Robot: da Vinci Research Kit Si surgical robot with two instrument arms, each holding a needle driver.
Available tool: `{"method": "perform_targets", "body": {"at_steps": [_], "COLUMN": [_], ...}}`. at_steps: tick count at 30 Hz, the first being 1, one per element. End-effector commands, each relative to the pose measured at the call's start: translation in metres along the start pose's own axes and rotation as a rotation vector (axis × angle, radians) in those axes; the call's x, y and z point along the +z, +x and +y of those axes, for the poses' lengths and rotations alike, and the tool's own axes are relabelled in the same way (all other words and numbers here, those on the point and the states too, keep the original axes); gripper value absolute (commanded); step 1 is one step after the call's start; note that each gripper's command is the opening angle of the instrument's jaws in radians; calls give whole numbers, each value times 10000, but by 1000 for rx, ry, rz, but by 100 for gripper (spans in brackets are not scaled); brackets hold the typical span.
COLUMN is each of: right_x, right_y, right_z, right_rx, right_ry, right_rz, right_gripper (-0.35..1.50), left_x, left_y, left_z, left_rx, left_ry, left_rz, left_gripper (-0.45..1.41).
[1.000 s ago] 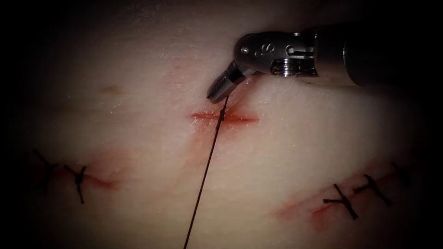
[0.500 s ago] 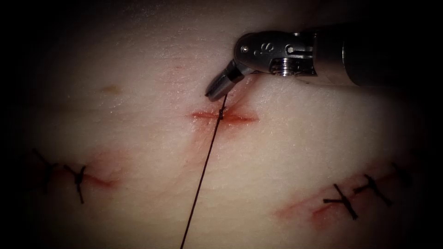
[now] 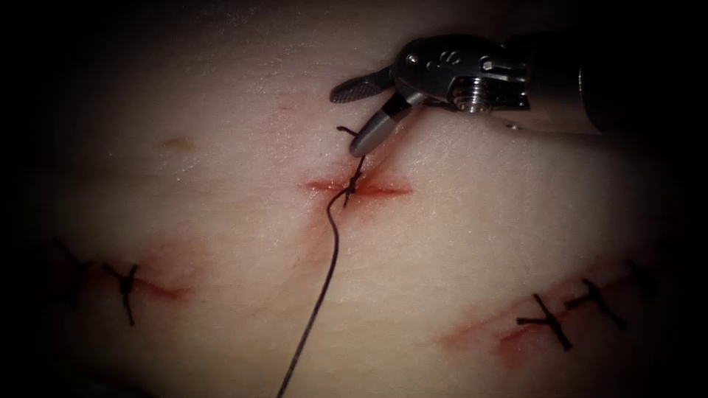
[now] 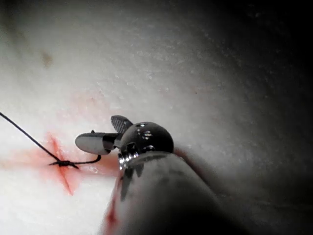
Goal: Wound Closure
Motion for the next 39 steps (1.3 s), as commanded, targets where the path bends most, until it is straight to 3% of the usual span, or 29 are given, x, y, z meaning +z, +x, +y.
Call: {"method": "perform_targets", "body": {"at_steps": [1, 4, 12, 15, 19, 21, 22, 26, 28, 32, 37, 39], "right_x": [-8, -23, -11, -8, -4, 1, 4, 30, 51, 68, 64, 63], "right_y": [3, 9, 16, 20, 21, 21, 20, 16, 14, 12, 14, 14], "right_z": [-1, -11, -44, -47, -47, -46, -46, -54, -61, -69, -75, -77], "right_rx": [6, 10, -1, -8, -34, -43, -43, -76, -102, -137, -163, -166], "right_ry": [-30, -108, -284, -340, -389, -413, -414, -375, -352, -310, -231, -219], "right_rz": [35, 64, 142, 201, 242, 266, 280, 317, 329, 333, 332, 331], "right_gripper": [130, 130, 125, 108, 71, 64, 56, -15, -35, -35, -35, -35], "left_x": [4, -9, -27, -27, -27, -27, -28, -29, -33, -45, -67, -69], "left_y": [-4, -2, -6, -8, -9, -9, -9, -9, -7, -7, -24, -27], "left_z": [-5, -20, -45, -48, -47, -47, -47, -49, -54, -66, -96, -100], "left_rx": [7, 35, 81, 92, 109, 121, 121, 120, 118, 111, 27, 12], "left_ry": [1, 14, -18, -43, -70, -77, -77, -79, -82, -78, 84, 98], "left_rz": [1, 1, -4, -21, -45, -53, -53, -54, -50, -44, -114, -124], "left_gripper": [-45, -45, -45, -45, -45, -45, -45, -45, -45, -45, -45, -45]}}
